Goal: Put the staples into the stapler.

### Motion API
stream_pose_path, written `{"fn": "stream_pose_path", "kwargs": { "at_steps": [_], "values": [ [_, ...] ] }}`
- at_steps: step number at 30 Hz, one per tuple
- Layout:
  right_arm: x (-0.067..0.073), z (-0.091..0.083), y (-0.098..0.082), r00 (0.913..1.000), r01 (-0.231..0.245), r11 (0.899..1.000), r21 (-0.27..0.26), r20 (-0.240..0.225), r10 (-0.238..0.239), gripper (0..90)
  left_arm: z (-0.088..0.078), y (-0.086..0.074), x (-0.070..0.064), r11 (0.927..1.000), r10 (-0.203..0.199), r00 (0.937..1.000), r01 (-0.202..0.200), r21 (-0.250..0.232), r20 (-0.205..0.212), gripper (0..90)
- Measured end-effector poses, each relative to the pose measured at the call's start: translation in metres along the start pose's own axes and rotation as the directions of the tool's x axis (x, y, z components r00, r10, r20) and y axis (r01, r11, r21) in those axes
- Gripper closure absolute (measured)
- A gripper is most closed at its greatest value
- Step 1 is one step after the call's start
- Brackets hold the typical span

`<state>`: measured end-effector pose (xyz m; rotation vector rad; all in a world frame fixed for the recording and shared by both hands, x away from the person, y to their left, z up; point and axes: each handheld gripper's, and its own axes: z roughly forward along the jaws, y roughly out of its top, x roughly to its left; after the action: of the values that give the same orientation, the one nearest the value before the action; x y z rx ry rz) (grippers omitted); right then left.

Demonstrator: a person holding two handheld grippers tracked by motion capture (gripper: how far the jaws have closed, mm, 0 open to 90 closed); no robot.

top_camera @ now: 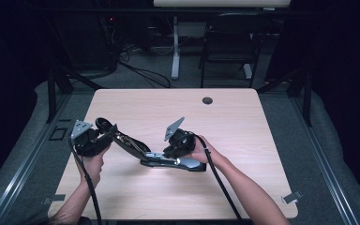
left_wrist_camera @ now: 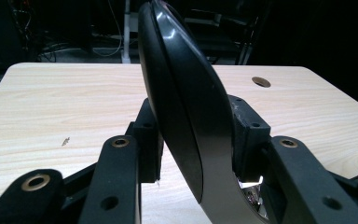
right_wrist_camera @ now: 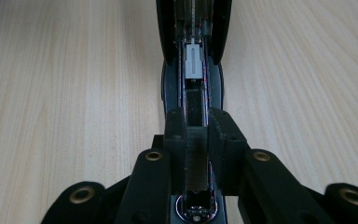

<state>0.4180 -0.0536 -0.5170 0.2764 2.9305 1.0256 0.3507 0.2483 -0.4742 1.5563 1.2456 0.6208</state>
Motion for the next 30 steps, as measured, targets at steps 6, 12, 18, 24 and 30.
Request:
{"fn": "stream_pose_path", "kwargs": {
  "at_steps": [6,12,18,24,30],
  "values": [
    [-0.0008,-0.0018,-0.0005,1.0,-0.005,1.0,-0.023,-0.003,0.005,78.6,0.0001,0.0,0.0,1.0,-0.001,1.0,0.001,-0.001,0.0,61.3],
    [-0.0024,-0.0011,-0.0016,1.0,-0.004,1.0,-0.005,-0.002,0.004,78.6,0.0001,0.0,-0.0001,1.0,0.001,1.0,-0.001,0.0,0.0,61.3],
    [-0.002,0.0023,-0.0015,1.0,0.003,1.0,0.016,-0.002,-0.003,78.5,0.0001,0.0,-0.0001,1.0,0.0,1.0,0.0,0.0,0.0,61.3],
    [-0.0025,0.0029,-0.0027,1.0,0.008,1.0,0.027,-0.004,-0.008,78.0,0.0001,0.0,0.0,1.0,0.0,1.0,0.0,0.001,0.001,61.3],
    [-0.003,0.002,-0.004,1.0,0.004,0.999,0.039,-0.007,-0.003,76.4,0.0,0.0001,-0.0001,1.0,0.001,1.0,-0.001,0.001,0.0,61.3]
  ]
}}
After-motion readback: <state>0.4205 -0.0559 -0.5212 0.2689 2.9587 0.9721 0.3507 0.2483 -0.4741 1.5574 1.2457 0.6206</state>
